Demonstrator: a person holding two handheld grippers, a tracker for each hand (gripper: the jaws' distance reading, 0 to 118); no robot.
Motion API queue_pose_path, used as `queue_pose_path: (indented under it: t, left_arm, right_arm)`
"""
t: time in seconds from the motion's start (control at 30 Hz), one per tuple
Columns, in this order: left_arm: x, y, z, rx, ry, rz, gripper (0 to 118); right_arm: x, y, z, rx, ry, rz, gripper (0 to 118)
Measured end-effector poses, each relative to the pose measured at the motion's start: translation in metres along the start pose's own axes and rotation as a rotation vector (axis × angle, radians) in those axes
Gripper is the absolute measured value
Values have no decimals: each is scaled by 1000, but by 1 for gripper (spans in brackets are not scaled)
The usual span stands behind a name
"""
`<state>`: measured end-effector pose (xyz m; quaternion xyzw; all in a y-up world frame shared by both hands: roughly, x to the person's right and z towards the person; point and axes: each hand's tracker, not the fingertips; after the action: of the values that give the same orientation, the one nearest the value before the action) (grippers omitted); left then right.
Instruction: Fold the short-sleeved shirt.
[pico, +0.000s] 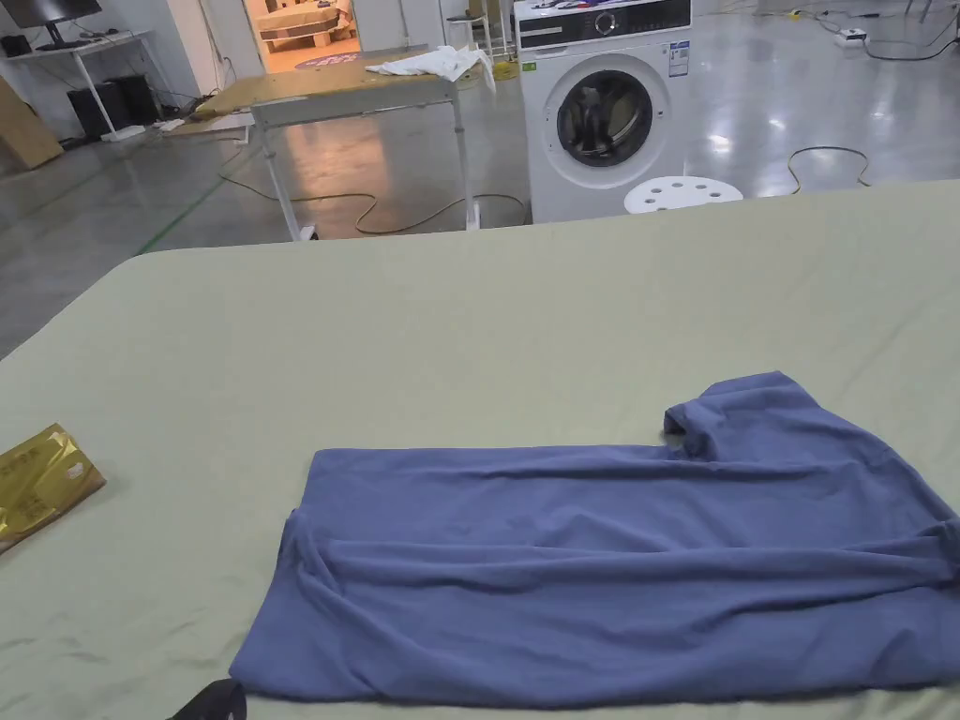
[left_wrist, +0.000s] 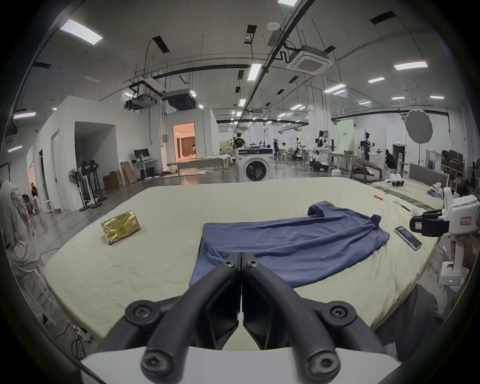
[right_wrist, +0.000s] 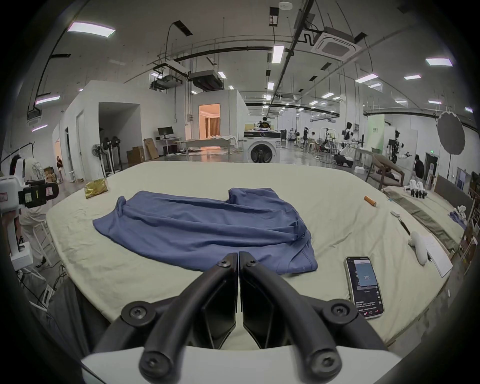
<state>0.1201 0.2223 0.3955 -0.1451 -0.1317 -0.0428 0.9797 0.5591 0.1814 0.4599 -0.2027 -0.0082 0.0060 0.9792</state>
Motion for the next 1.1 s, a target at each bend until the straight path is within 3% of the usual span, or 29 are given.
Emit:
queue_pose_path:
  t: [0.2, 0.37, 0.43, 0.5, 0.53, 0.6, 0.67, 0.77, 0.83, 0.87, 0.9, 0.93, 1.1]
  left_arm:
    - [-4, -2, -6, -34, -8, 4, 0]
    - [-38, -12, -58, -138, -19, 71, 1]
    - [-56, -22, -91, -200, -10, 118, 16]
    - [-72, -33, -124, -262, -16, 139, 53]
    - [-79, -39, -139, -273, 0, 151, 62]
    - [-87, -49, -163, -313, 58, 121, 62]
    - [-94, -60, -188, -371, 124, 121, 62]
    - [-99, -72, -208, -431, 79, 196, 59]
    - [-90, -76, -211, -440, 102, 116, 51]
    - [-85, -72, -209, -424, 104, 114, 43]
    - [-80, -70, -205, -419, 90, 103, 18]
    - [-76, -69, -205, -421, 81, 92, 5]
    - [-61, -71, -220, -486, 78, 35, 5]
  right_arm:
    - [6, -6, -7, -19, 9, -73, 0]
    - [11, -11, -8, -37, 8, -115, 0]
    - [13, -14, -8, -51, 7, -120, 0]
    - [15, -16, -7, -65, -8, -112, 0]
    - [17, -17, -6, -71, -13, -111, 0]
    - [24, -28, -3, -80, -22, -117, 0]
    - [30, -32, -1, -88, -35, -131, 0]
    - [37, -37, 3, -107, -52, -148, 0]
    - [40, -41, 4, -118, -67, -152, 0]
    - [42, -42, 5, -122, -71, -156, 0]
    - [44, -43, 5, -126, -73, -163, 0]
    - [47, -44, 4, -128, -72, -170, 0]
    - [59, -41, -19, -145, -76, -199, 1]
